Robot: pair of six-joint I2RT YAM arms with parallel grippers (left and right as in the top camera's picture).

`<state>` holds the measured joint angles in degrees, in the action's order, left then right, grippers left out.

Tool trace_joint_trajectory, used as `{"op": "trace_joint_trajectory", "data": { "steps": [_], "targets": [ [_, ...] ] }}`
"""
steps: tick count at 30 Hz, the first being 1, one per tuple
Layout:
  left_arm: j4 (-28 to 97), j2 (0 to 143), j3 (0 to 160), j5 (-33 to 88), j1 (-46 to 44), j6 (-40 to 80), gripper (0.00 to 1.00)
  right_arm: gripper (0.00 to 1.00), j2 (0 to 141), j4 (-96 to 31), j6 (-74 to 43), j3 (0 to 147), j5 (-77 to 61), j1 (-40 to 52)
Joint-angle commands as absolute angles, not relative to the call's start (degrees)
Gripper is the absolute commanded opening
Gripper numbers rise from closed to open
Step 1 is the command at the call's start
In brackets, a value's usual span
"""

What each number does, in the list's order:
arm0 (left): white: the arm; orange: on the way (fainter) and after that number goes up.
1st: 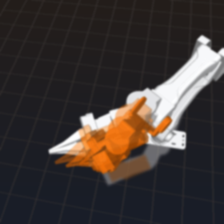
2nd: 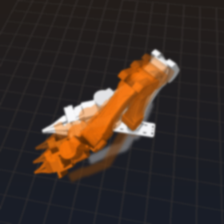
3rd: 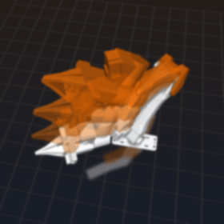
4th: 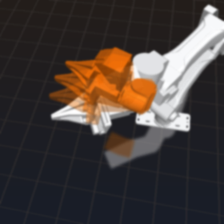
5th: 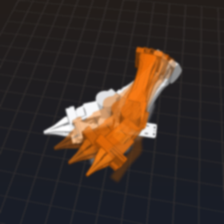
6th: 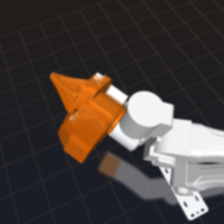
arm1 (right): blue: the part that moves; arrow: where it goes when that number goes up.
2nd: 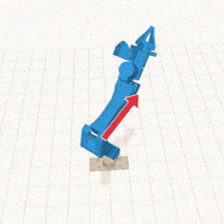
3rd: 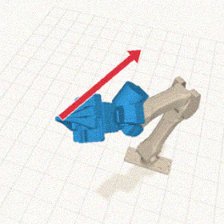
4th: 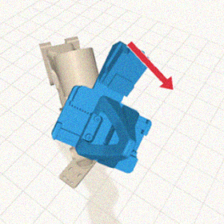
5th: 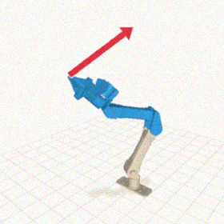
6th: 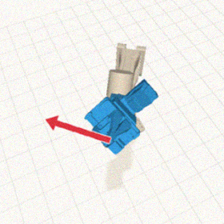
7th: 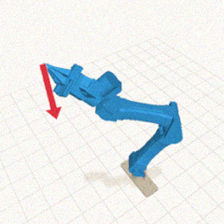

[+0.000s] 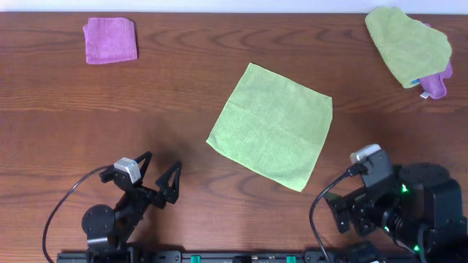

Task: Fold the cloth
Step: 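Withdraw the right gripper back toward its base, then raise the left gripper and reach toward the green cloth's top-left corner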

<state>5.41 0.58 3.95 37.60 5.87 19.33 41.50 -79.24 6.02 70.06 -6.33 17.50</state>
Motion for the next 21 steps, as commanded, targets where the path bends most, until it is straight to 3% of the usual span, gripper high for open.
{"op": "trace_joint_trajectory", "data": {
  "steps": [1, 8, 14, 19, 21],
  "targets": [
    [2.4, 0.3, 2.9, 42.8, 5.6, 22.6, 0.95, 0.99, 41.4, -79.6, 5.1, 70.3, -12.2, 18.4],
    [-7.4, 0.3, 2.9, 46.0, 5.6, 28.7, 0.95, 0.99, 41.4, -79.6, 4.4, 70.3, -18.4, 18.4],
    [-12.8, 0.3, 2.9, 60.1, 5.6, 31.0, 0.95, 0.99, 41.4, -79.6, 3.2, 70.3, -22.8, 18.4],
    [-15.4, 0.3, 2.9, 59.8, 5.6, 34.5, 1.0, 0.99, 41.4, -79.5, 3.2, 70.3, -22.9, 18.4],
    [-13.9, 0.3, 2.9, 59.0, 5.6, 34.7, 0.86, 0.99, 41.4, -79.6, 3.2, 70.3, -22.9, 18.4]
  ]
}}
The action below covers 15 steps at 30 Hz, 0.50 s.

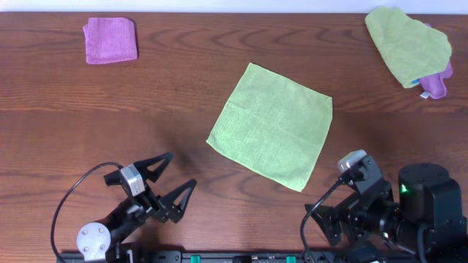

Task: Fold the cloth
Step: 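Raise the left gripper and reach toward the green cloth's top-left corner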

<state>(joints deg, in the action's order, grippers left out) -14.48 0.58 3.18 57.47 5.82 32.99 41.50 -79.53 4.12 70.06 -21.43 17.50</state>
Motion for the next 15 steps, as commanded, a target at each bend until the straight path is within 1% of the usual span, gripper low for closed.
{"op": "trace_joint_trajectory", "data": {
  "steps": [1, 2, 3, 4, 7, 10, 11, 13, 15],
  "targets": [
    [-12.8, 0.3, 2.9, 58.3, 5.6, 35.0, 0.81, 0.99, 41.4, -79.6, 3.2, 70.3, -22.9, 18.4],
    [-11.4, 0.3, 2.9, 58.0, 5.6, 35.5, 0.76, 0.99, 41.4, -79.6, 3.3, 70.3, -22.8, 18.4],
    [-10.3, 0.3, 2.9, 57.6, 5.6, 36.0, 0.73, 0.99, 41.4, -79.5, 3.3, 70.3, -22.5, 18.4],
    [-9.0, 0.3, 2.9, 57.0, 5.6, 36.1, 0.66, 0.99, 41.4, -79.4, 3.3, 70.3, -21.7, 18.4],
    [-7.4, 0.4, 2.9, 54.4, 5.6, 36.5, 0.3, 0.99, 41.5, -77.9, 3.3, 70.3, -19.1, 18.4],
    [-8.5, 0.4, 2.9, 51.7, 5.6, 38.0, 0.1, 0.99, 41.7, -76.1, 3.3, 70.3, -17.3, 18.4],
    [-8.4, 0.4, 2.9, 50.5, 5.6, 39.2, 0.06, 0.98, 41.9, -75.7, 3.3, 70.3, -16.9, 18.4],
    [-7.9, 0.4, 2.9, 49.4, 5.6, 41.6, 0.06, 0.93, 42.4, -75.4, 3.3, 70.3, -16.4, 18.4],
    [-6.5, 0.4, 2.9, 48.4, 5.6, 49.1, 0.06, 0.92, 43.1, -75.4, 3.3, 70.3, -16.1, 18.4]
  ]
}}
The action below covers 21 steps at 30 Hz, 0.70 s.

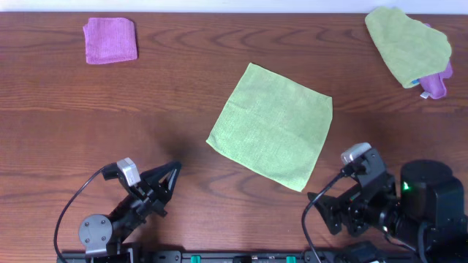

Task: Fold the cloth
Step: 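Raise the left gripper and reach toward the green cloth's top-left corner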

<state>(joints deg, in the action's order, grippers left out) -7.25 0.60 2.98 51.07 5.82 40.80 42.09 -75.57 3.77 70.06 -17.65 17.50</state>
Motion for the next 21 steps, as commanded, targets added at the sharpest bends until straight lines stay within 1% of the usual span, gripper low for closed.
{"op": "trace_joint_trajectory", "data": {
  "steps": [1, 3, 6, 8, 9, 11, 12, 14, 16, 17, 21],
  "targets": [
    [-6.4, 0.4, 2.9, 48.7, 5.6, 51.9, 0.06, 0.91, 43.4, -75.5, 3.3, 70.3, -16.1, 18.4],
    [-7.0, 0.4, 2.9, 49.4, 5.6, 52.3, 0.06, 0.9, 43.7, -75.4, 3.3, 70.3, -16.1, 18.4],
    [-8.1, 0.4, 2.9, 52.6, 5.6, 44.3, 0.06, 0.9, 44.0, -75.3, 3.3, 70.3, -15.8, 18.4],
    [-6.4, 0.4, 2.9, 55.5, 5.6, 39.7, 0.06, 0.87, 44.0, -75.2, 3.3, 70.3, -14.8, 18.4],
    [-5.0, 0.4, 2.9, 56.0, 5.6, 38.5, 0.06, 0.85, 44.0, -75.2, 3.3, 70.3, -14.2, 18.4],
    [-2.9, 0.4, 2.9, 56.0, 5.6, 37.4, 0.06, 0.84, 44.0, -75.4, 3.3, 70.3, -13.0, 18.4],
    [-2.3, 0.4, 2.9, 56.0, 5.6, 36.7, 0.06, 0.79, 44.0, -75.5, 3.3, 70.3, -12.8, 18.4],
    [-2.4, 0.4, 2.9, 54.1, 5.6, 32.6, 0.06, 0.73, 44.0, -75.6, 3.4, 70.3, -12.8, 18.4],
    [-2.6, 0.4, 3.0, 52.6, 5.6, 30.8, 0.06, 0.74, 44.0, -75.7, 3.2, 70.4, -12.6, 18.4],
    [-2.6, 0.4, 3.1, 51.7, 5.6, 30.8, 0.06, 0.77, 44.0, -76.0, 2.5, 70.7, -12.6, 18.4],
    [-2.6, 2.5, 3.9, 50.9, 5.6, 31.3, 0.06, 0.77, 43.2, -78.0, 0.2, 73.7, -12.4, 18.4]
  ]
}}
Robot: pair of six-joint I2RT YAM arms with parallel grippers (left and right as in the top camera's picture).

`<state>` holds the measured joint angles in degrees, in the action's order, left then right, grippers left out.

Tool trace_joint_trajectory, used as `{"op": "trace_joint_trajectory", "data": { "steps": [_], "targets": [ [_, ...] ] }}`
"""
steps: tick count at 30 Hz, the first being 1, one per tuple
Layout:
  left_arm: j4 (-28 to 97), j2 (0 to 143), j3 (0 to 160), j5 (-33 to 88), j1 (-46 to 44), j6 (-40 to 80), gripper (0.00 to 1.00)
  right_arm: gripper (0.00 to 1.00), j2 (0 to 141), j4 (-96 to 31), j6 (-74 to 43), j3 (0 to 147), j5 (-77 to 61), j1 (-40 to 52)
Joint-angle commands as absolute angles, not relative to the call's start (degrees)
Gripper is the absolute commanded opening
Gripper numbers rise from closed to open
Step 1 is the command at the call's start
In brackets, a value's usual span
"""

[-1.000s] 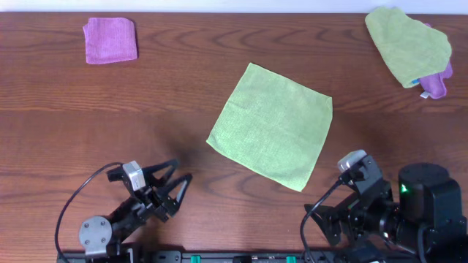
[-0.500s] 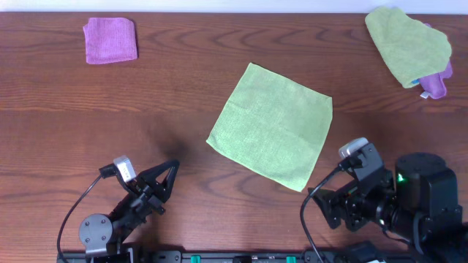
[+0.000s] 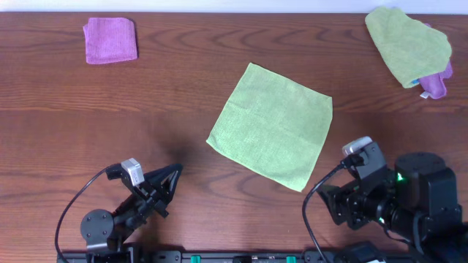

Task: Fold the cloth
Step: 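Raise the left gripper and reach toward the green cloth's top-left corner, then grasp the green cloth's top-left corner with the left gripper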

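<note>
The lime-green cloth [image 3: 272,124] lies flat and unfolded in the middle of the table, turned like a diamond, with its near corner pointing toward the right arm. My left gripper [image 3: 167,190] sits low at the near left, well short of the cloth, its fingers spread and empty. My right gripper [image 3: 338,208] is tucked under its arm at the near right, just below the cloth's near corner. Its fingers are too hidden to read.
A folded purple cloth [image 3: 110,40] lies at the far left. At the far right corner a crumpled green cloth [image 3: 408,44] rests on a purple one [image 3: 437,85]. Both arm bases and their cables take up the near edge.
The left gripper has shifted slightly toward the near edge. The right arm has edged a little to the right. The green cloth has not moved.
Both arms sat at the near edge with the cloth flat in the middle. The left gripper then stood with its fingers spread wide, later turned more edge-on. The right arm shifted left, then back right. The cloth stayed untouched throughout.
</note>
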<state>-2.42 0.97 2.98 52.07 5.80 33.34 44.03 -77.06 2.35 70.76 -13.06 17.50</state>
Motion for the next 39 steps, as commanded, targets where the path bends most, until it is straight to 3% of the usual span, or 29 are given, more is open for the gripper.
{"op": "trace_joint_trajectory", "data": {
  "steps": [1, 10, 17, 23, 39],
  "targets": [
    [-2.6, 3.5, 4.4, 50.9, 5.5, 31.2, 0.06, 0.77, 42.9, -79.0, 0.2, 74.7, -11.7, 18.4],
    [-3.3, 28.6, 16.5, 49.5, 0.2, 14.2, 0.05, 0.79, 34.3, -88.0, -2.9, 78.2, -8.8, 18.4],
    [-2.0, 55.6, 33.6, 42.5, -11.8, 3.7, 0.06, 0.87, 27.5, -88.7, -6.9, 78.2, -6.5, 18.4],
    [6.3, 77.0, 53.5, 35.2, -19.8, -5.4, 0.06, 0.89, 27.0, -89.4, -10.4, 78.2, -5.9, 18.4],
    [13.7, 110.8, 86.5, 20.1, -22.2, -21.6, 0.05, 0.91, 27.1, -89.2, -17.4, 78.1, -0.8, 18.4]
  ]
}}
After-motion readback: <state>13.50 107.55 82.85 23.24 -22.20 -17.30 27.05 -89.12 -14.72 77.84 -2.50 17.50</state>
